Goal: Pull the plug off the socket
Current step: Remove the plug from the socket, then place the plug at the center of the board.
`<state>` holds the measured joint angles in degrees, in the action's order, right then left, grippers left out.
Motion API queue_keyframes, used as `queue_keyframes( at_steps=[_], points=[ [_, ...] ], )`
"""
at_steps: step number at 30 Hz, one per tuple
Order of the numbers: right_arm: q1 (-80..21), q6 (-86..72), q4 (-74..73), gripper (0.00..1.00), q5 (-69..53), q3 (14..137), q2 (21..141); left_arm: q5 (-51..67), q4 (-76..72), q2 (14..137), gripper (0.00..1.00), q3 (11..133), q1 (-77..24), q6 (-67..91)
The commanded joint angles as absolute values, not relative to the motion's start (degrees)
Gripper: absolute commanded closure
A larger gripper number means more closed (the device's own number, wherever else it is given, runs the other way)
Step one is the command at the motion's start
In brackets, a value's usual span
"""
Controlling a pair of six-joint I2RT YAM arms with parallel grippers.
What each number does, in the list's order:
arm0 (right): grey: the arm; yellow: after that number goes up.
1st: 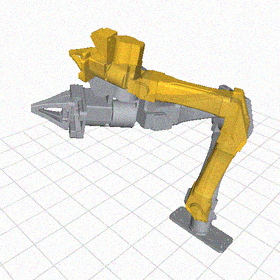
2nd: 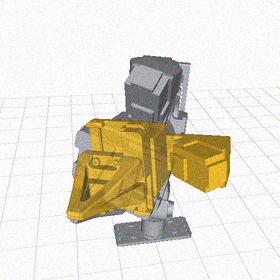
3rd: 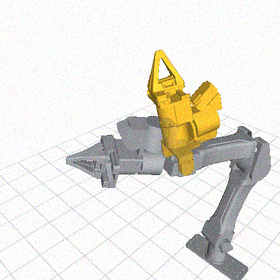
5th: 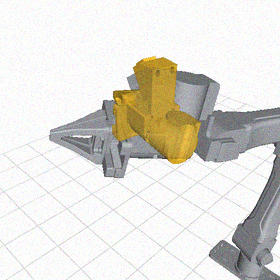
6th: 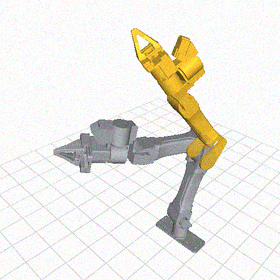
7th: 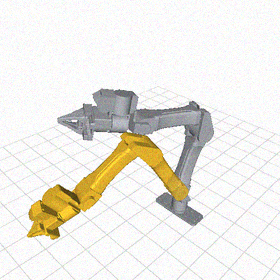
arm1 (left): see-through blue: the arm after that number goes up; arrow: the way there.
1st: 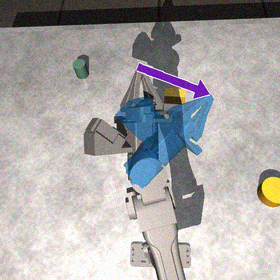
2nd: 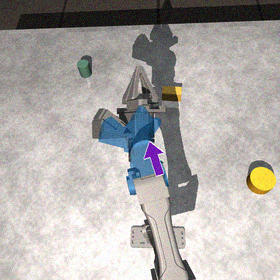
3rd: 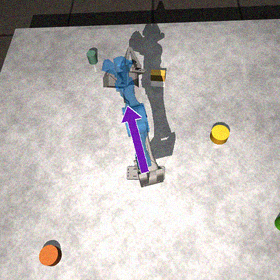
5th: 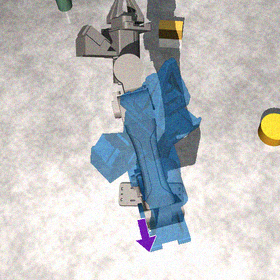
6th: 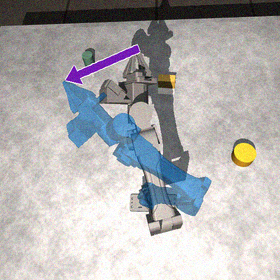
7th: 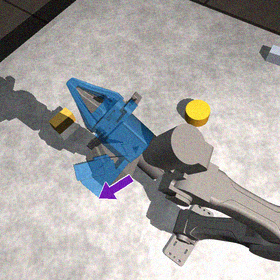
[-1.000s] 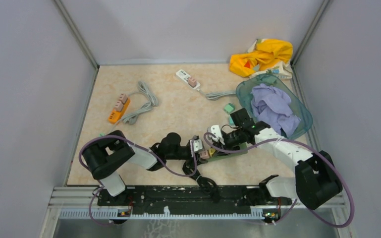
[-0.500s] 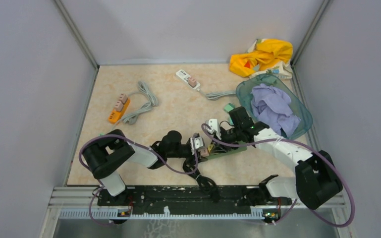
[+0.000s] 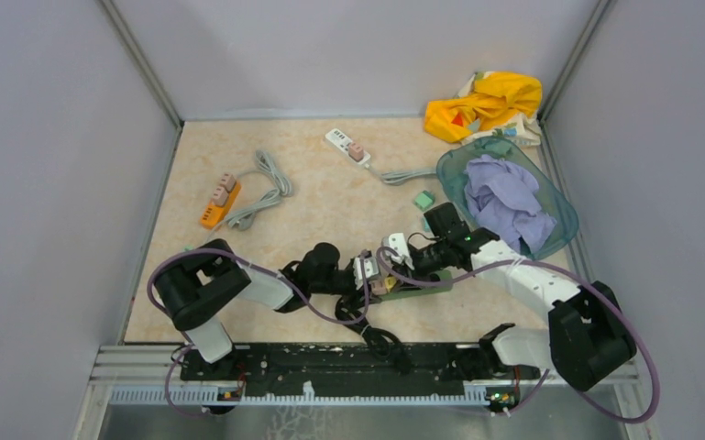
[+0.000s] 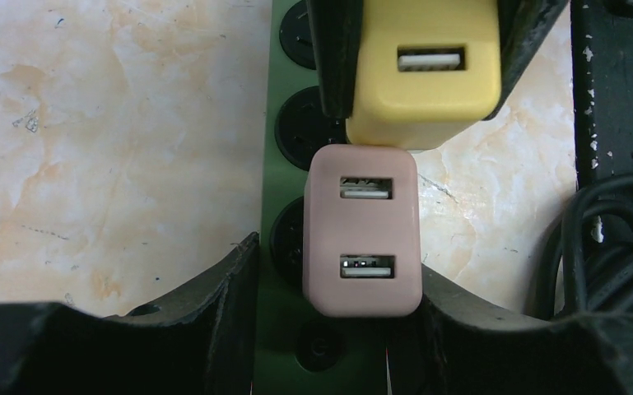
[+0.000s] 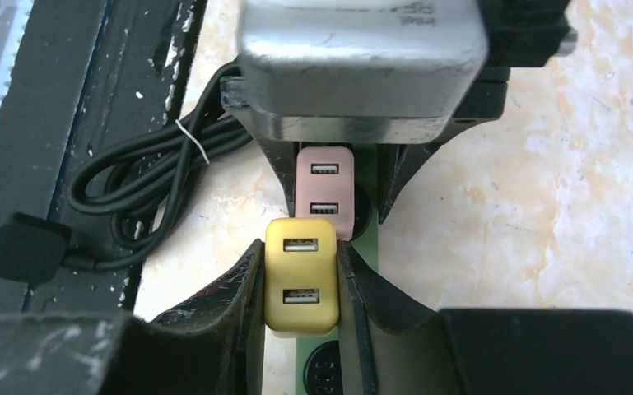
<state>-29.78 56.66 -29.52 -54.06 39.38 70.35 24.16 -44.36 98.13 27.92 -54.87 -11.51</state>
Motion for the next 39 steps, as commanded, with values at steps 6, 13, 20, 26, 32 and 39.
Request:
queue_keyframes(
  at_steps=[6,13,20,26,32,39],
  points=[
    [-30.75,46.82,-21.41,1.00,-50.90,43.37,70.05,23.12,-38.23,99.76,0.99,28.11,-54.59,-10.65],
    [-22.26,44.19,-19.96,1.00,-50.25,43.27,66.65,22.68,-39.32,99.92,0.98,28.10,-54.58,-9.25],
    [-20.85,30.07,-9.51,1.00,-33.09,42.55,67.85,22.87,-41.36,99.89,0.72,28.91,-54.61,-4.61],
    [-20.48,26.41,-4.68,1.00,-15.86,41.75,70.53,22.35,-44.75,97.83,0.40,27.39,-54.71,-1.82],
    [-20.39,28.46,0.67,1.00,-3.12,39.54,71.47,21.77,-45.79,94.55,0.25,25.81,-54.69,-1.82],
    [-20.13,27.99,5.68,0.95,7.21,38.31,76.29,21.54,-45.20,90.49,0.23,24.43,-54.67,-1.78]
  ],
)
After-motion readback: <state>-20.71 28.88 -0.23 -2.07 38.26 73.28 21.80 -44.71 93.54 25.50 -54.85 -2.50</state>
